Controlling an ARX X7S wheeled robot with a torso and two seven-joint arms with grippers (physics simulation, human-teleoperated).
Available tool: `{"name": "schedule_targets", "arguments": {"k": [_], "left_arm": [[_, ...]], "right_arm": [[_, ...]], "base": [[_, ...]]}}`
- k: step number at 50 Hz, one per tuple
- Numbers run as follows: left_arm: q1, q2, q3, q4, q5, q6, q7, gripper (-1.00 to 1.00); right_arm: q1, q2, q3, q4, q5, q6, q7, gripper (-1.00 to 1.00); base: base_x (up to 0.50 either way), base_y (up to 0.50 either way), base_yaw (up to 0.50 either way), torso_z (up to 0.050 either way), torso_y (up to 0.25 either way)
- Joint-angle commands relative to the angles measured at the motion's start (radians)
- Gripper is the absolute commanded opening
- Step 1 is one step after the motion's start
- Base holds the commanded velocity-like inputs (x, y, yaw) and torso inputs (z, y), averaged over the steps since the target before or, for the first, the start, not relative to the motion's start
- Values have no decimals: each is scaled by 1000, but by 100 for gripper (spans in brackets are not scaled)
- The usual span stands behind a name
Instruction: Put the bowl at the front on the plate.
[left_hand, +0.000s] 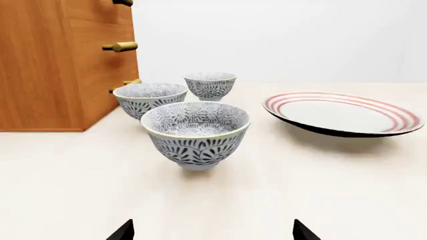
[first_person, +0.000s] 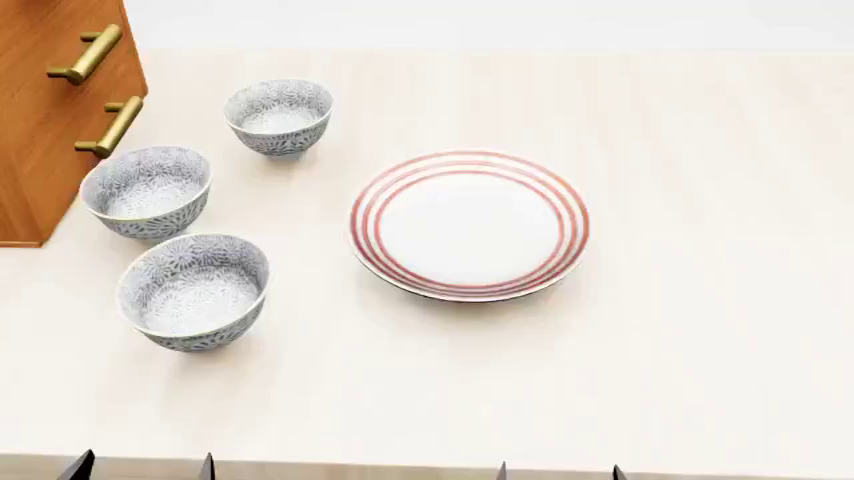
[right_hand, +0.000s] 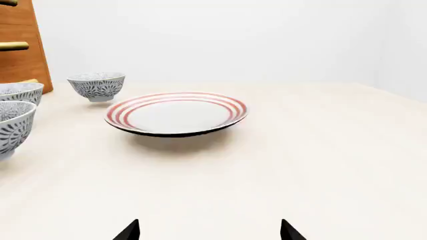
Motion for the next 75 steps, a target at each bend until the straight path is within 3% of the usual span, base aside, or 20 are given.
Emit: {"name": "schedule_targets", "arguments": {"k": [1,18,27,31,32,36,55,66,71,75], "left_arm": [[1,-15,16,3,-15,-2,-16,100],[11,-59,68,26,-47,-26,-72,100],[12,-82,92,40,-26,-55,-99,100],[5,-85,83,116,-56,-167,-106,100],[-3,-83,70,175,-76,-248,-114,100],[0,-87,73,244,-72,-285,-136,100],[-85,-116,104,539,-106,-594,-176,100],[-209,-127,117,679,-144,-806,-184,100],[-313,-102,76,756,-220,-1004,-177,100],[-362,-102,77,787,-235,-1066,-184,100]], "right_arm": [[-1,26,-33,-2,26,0,33,100],[-9,61,-70,-26,66,-1,76,100],[-15,73,-80,-89,86,84,98,100],[-10,80,-94,-149,89,144,107,100],[-5,85,-95,-184,85,222,120,100],[-17,94,-91,-256,105,253,124,100],[87,169,-106,-676,122,741,175,100],[256,204,-108,-847,145,1068,186,100],[404,213,-104,-944,167,1273,181,100],[507,211,-97,-992,184,1398,177,100]], "base": [[0,0,0,0,0],[0,0,0,0,0],[0,0,0,0,0],[0,0,0,0,0],[0,0,0,0,0],[0,0,0,0,0],[0,0,0,0,0],[0,0,0,0,0],[0,0,0,0,0],[0,0,0,0,0]]}}
